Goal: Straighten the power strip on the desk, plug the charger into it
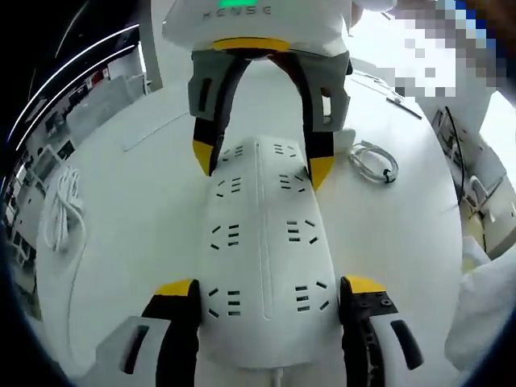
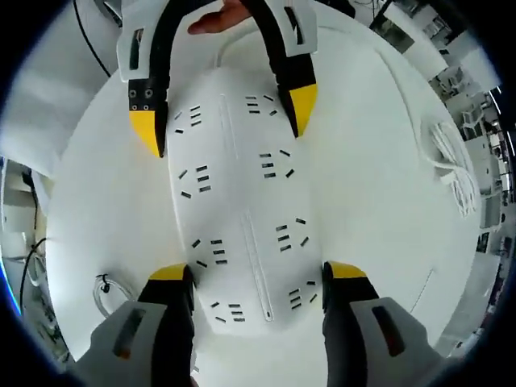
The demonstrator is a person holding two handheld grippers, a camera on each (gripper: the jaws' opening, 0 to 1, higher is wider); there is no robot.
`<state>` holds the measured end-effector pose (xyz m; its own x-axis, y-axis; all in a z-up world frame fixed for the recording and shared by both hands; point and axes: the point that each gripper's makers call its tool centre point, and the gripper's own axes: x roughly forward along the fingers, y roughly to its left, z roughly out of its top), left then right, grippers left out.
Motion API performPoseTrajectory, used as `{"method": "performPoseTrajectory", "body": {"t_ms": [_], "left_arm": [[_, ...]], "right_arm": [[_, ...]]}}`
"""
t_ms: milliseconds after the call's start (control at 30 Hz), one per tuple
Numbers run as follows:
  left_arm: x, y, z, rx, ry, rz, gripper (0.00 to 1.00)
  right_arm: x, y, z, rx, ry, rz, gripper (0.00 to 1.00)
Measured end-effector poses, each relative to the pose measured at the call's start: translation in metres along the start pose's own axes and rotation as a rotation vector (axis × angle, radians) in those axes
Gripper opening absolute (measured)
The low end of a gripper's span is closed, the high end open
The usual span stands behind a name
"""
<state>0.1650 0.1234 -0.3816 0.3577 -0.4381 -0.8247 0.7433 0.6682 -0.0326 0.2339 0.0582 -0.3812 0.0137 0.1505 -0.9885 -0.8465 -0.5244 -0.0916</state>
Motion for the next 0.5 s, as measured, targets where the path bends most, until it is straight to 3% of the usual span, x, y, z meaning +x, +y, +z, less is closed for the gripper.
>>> {"method": "performPoseTrajectory", "body": {"t_ms": [367, 500], "left_arm": [[-0.004, 0.001, -0.005, 0.145, 0.053, -0.086, 0.71], [-0.003, 0.005, -0.004, 0.173, 0.074, -0.103, 0.70]], "right_arm": [[-0.002, 0.016, 0.001, 0.202, 0.006, -0.026, 0.63], [-0.002, 0.019, 0.003, 0.231, 0.019, -0.028, 0.63]]}}
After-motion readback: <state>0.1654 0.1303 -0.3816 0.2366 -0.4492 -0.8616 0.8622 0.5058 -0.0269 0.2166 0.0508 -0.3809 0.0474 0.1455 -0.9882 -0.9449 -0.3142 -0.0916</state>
